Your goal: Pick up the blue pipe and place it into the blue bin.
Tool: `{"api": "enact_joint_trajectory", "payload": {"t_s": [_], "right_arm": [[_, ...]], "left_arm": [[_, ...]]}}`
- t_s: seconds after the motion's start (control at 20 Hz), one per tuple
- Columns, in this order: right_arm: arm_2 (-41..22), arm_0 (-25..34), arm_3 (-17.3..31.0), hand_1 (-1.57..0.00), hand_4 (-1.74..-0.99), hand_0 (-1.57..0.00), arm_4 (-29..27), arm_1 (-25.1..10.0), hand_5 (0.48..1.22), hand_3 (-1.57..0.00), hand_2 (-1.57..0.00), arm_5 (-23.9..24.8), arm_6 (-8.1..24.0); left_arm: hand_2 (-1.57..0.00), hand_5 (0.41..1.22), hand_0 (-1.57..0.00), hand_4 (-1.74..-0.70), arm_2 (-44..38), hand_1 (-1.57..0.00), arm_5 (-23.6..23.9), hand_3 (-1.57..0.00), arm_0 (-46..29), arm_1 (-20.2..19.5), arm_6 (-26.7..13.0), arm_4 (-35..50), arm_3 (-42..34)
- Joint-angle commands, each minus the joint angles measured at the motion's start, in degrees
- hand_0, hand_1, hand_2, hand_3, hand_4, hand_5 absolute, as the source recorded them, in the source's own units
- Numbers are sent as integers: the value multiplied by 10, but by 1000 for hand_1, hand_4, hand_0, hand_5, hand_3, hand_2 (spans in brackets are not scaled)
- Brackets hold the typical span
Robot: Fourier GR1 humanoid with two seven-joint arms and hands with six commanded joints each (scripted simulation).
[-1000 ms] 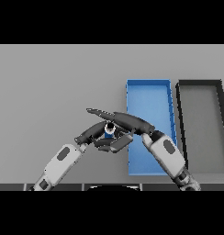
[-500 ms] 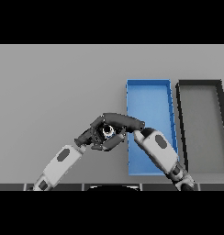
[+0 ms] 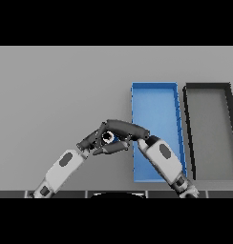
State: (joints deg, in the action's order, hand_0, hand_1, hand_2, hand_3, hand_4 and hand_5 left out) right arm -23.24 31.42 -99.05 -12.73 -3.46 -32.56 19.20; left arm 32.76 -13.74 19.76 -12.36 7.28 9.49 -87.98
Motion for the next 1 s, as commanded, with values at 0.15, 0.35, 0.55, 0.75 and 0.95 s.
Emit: {"api": "enact_joint_trajectory", "payload": {"t_s": [0.15,0.35,0.55,0.75,0.95], "right_arm": [[14,2,-3,-1552,-1480,-1551,4,10,1193,-1545,-1552,-22,5],[18,-15,-23,-1563,-1483,-1563,8,31,1209,-1560,-1563,-26,36],[30,-20,-29,-1568,-1484,-1568,9,47,1216,-1567,-1568,-36,29],[37,-19,-28,-1570,-1485,-1570,23,60,1219,-1569,-1570,-33,31],[46,-24,-23,-1570,-1490,-1570,31,69,1220,-1570,-1570,-42,21]], "left_arm": [[-819,1220,-979,-1343,6,-802,-21,-332,3,-16,-10,-7,-2],[-335,1118,-401,-1051,5,-328,-51,-136,5,-18,1,-38,6],[-137,842,-163,-880,-2,-134,-29,-55,6,-15,-26,-58,0],[-55,689,-66,-828,-6,-54,-23,-22,5,-15,-27,-61,14],[-22,616,-27,-865,-10,-22,-18,-8,-16,-16,-70,-38,5]]}}
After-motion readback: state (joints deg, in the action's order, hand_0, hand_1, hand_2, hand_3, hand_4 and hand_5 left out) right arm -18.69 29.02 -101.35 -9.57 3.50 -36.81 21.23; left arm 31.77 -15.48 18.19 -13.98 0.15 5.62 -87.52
